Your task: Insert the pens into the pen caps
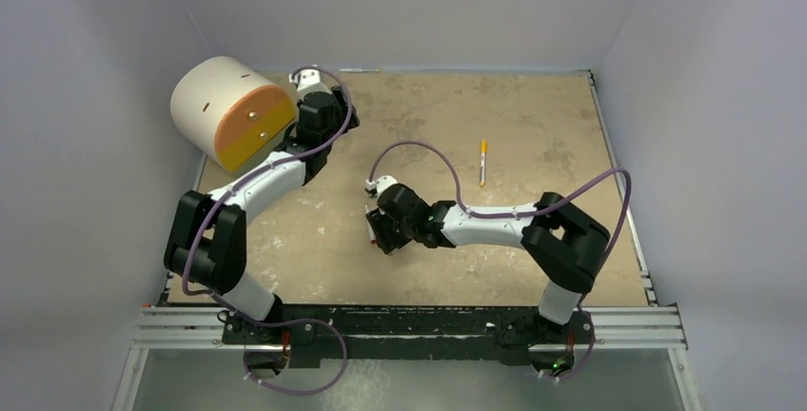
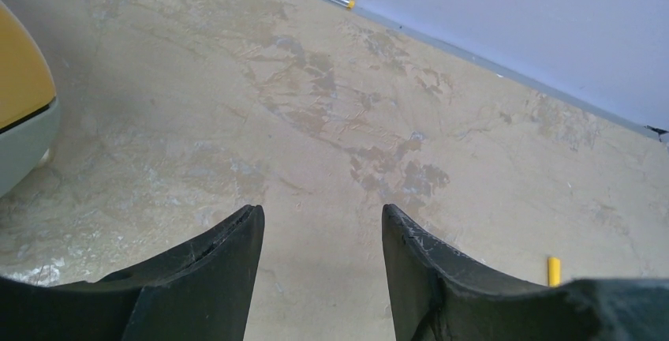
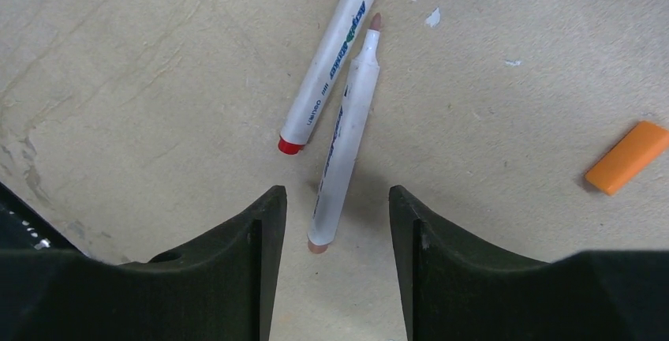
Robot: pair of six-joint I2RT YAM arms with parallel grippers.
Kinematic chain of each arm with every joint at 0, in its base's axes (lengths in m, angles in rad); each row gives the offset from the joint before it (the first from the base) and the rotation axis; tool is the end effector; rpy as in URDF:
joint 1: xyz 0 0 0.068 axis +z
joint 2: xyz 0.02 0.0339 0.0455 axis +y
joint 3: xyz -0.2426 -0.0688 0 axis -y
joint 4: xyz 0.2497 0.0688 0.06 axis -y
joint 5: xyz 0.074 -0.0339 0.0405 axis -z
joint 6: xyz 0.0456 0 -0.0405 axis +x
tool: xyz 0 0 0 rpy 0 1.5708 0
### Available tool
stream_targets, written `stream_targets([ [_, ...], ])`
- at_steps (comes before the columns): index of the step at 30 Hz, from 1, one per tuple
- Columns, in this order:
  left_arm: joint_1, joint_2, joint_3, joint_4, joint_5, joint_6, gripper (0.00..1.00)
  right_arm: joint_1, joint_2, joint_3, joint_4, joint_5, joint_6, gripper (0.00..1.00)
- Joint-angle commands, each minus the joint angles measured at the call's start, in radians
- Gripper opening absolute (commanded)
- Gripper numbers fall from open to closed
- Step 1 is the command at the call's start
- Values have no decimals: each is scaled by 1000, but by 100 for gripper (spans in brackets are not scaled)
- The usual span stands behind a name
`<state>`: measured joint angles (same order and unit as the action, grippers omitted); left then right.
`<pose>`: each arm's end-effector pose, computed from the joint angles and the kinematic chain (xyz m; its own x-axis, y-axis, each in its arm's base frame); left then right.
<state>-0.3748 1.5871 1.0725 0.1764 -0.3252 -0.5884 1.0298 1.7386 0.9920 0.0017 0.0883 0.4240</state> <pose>0.3603 -0.1261 0.2465 -0.2937 -0.4496 -0.8435 -0.1161 0.8927 -0.4354 0.1952 0.3171 0.1462 -0.6557 -0.2957 -0.6946 -0.6042 0.7573 0.2480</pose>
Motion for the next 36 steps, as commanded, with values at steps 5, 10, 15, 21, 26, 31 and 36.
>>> stream_targets([
  [5,-13,-56,-38,30,-27,-15,55,12,43,21,-66,93,55,46],
  [10,-20,-77,-38,23,-39,-11,55,13,76,59,-124,145,66,36],
  [15,-21,-103,-45,14,-49,-17,55,14,84,63,-130,148,90,21],
  [21,-22,-144,-46,-8,-49,-40,55,14,64,49,-146,137,116,0],
  [26,-21,-179,-46,-11,14,-72,55,8,-35,32,-146,195,113,0],
  [31,-19,-194,-51,42,174,-124,58,-33,-176,7,-118,192,116,0],
  [36,-17,-219,-150,330,418,-234,61,-118,-360,-68,-6,130,105,0],
])
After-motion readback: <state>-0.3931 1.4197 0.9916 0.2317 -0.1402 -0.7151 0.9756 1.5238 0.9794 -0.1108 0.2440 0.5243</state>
